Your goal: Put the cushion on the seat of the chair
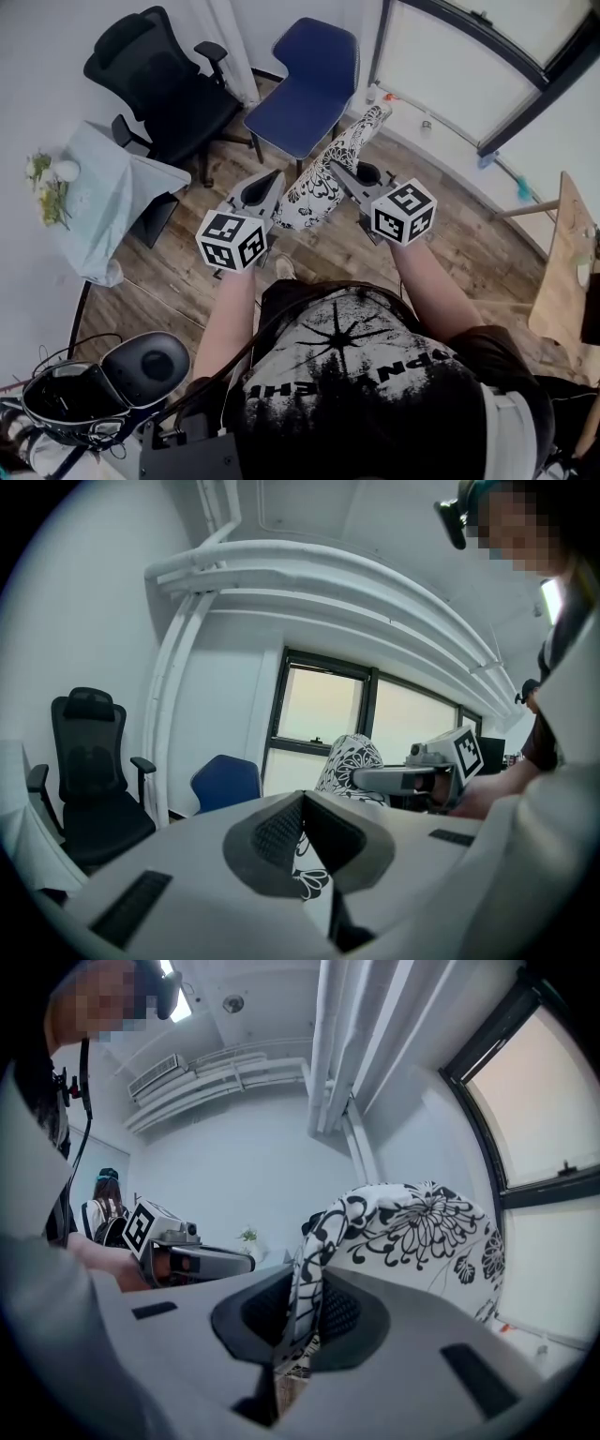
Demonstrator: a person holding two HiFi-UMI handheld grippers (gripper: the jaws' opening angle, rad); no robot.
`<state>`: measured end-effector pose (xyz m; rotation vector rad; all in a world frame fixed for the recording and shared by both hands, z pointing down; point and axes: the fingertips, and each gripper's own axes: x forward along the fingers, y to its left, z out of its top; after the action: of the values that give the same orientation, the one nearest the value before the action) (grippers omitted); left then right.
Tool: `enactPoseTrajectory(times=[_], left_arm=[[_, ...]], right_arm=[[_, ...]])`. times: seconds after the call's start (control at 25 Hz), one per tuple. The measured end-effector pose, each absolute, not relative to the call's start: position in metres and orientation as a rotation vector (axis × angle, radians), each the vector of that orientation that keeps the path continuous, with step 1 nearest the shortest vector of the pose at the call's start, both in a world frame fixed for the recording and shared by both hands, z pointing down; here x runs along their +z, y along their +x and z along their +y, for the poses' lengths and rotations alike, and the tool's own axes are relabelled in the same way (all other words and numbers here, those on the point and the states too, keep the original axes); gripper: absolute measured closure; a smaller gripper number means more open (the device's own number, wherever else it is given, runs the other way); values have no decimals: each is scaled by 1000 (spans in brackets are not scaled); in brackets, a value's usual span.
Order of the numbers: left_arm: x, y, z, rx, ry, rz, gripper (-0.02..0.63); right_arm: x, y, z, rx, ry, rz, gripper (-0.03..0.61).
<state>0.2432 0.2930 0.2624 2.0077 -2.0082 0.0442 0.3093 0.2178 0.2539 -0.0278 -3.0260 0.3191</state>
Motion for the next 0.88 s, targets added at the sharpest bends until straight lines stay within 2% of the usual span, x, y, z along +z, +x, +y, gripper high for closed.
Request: enactPoseTrajectory(times=[0.36,0.88], left_arm=[[278,229,284,41,1990,-1988,600],[289,135,253,48,2038,-1898,600]], right_arm=[[269,294,211,329,-28,-3003,546],[284,208,179,304,113,-2959,545]])
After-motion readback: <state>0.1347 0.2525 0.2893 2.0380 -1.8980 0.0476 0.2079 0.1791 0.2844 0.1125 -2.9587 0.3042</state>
